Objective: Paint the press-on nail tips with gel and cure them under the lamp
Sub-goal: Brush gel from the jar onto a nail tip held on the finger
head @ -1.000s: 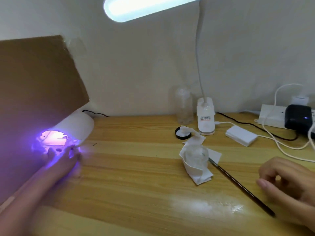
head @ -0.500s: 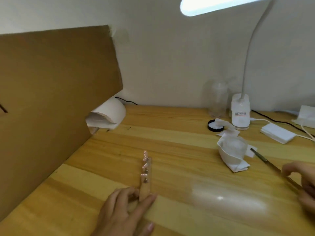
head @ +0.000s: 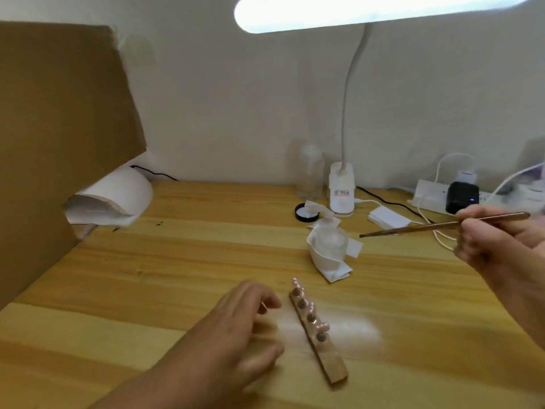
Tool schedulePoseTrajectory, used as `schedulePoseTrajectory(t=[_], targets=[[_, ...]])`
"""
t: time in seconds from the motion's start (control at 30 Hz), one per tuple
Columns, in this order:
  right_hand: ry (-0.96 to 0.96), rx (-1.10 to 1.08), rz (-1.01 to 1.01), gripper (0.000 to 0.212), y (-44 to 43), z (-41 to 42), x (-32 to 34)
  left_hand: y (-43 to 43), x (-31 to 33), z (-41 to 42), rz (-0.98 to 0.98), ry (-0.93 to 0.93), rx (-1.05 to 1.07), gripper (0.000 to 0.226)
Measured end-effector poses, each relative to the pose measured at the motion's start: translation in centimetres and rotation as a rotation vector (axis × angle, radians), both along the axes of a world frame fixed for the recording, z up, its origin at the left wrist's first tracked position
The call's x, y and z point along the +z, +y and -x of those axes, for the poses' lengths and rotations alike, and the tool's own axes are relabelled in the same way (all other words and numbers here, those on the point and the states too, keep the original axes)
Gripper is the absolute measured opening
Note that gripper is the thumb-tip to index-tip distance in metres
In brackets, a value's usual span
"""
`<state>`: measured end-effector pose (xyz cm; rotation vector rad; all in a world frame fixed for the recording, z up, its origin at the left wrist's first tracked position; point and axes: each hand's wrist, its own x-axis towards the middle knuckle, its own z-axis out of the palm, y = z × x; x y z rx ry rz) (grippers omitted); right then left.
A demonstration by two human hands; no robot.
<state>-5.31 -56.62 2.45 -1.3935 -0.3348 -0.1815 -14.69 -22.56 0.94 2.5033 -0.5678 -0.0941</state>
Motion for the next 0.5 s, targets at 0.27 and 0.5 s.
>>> schedulePoseTrajectory(t=[0.27,0.5], targets=[[0.323,0.047,-0.451,0.016,2.5,-2.3,-2.1,0.1,-0.8,-7.0,0.042,-0.01,0.001,0.027],[0.425,0.037,-0.482,0.02,2.6,-1.7,-2.6,-2.0,-0.7,-8.7,-0.012,0.156,-0.269,0.044]])
